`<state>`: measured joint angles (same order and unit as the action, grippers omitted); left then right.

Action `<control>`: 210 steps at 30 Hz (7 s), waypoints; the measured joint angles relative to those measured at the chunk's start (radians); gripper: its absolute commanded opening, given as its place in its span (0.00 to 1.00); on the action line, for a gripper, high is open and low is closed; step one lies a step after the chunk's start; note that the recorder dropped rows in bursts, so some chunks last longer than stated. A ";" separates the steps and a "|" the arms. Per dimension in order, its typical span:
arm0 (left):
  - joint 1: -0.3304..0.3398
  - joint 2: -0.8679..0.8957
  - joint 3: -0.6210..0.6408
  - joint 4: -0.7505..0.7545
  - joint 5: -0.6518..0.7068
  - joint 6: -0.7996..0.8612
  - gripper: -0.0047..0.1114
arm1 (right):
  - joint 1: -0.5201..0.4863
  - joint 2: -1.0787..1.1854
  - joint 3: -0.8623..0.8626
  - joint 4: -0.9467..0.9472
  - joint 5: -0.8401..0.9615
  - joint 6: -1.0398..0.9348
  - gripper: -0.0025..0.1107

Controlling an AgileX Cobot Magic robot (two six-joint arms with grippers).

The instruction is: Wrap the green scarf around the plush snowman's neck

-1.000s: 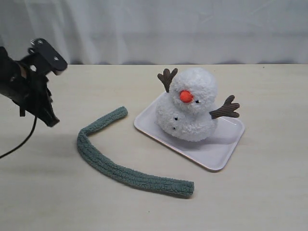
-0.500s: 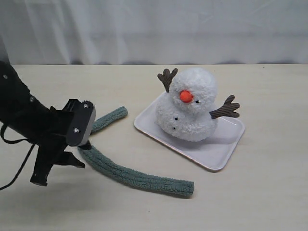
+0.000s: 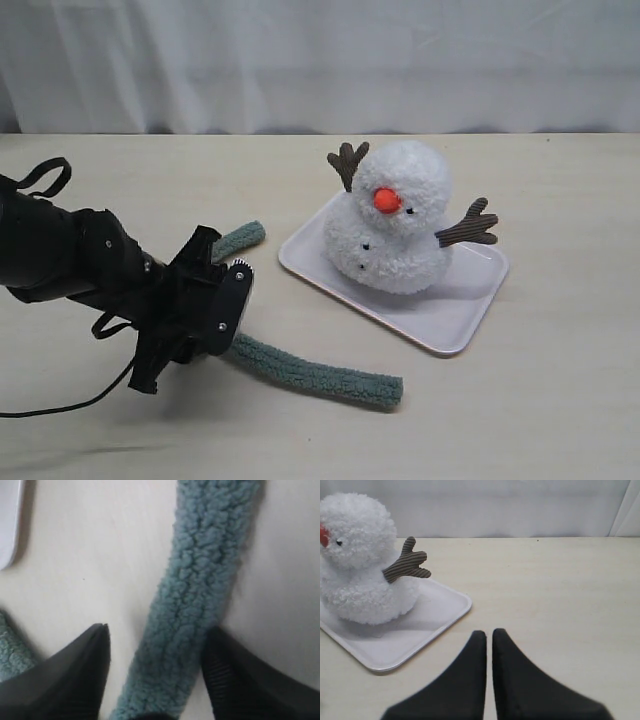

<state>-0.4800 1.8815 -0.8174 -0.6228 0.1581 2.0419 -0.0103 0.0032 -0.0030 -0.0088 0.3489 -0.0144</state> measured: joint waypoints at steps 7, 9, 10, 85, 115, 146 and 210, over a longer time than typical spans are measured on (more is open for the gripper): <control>0.000 0.032 -0.004 0.004 -0.022 0.000 0.04 | 0.000 0.000 0.000 0.000 0.000 0.000 0.06; -0.002 0.036 -0.006 0.008 -0.024 0.002 0.04 | 0.000 0.000 0.000 0.000 0.000 0.000 0.06; -0.002 0.036 -0.012 0.008 -0.022 0.002 0.04 | 0.000 0.000 0.000 0.000 0.000 0.000 0.06; -0.314 0.090 -0.639 0.412 -0.316 -0.283 0.04 | 0.000 0.000 0.000 0.000 0.000 0.000 0.06; -0.289 0.204 -0.639 0.412 -0.392 -0.295 0.14 | 0.000 0.000 0.000 0.000 0.000 0.000 0.06; -0.289 0.008 -0.639 0.121 -0.072 -0.461 0.33 | 0.000 0.000 0.000 0.000 0.000 0.000 0.06; -0.286 -1.485 0.093 0.644 0.310 -1.859 0.04 | 0.000 0.000 0.000 0.000 0.000 0.000 0.06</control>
<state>-0.7655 0.3963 -0.7241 0.0211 0.4684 0.1832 -0.0103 0.0032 -0.0030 -0.0088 0.3489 -0.0144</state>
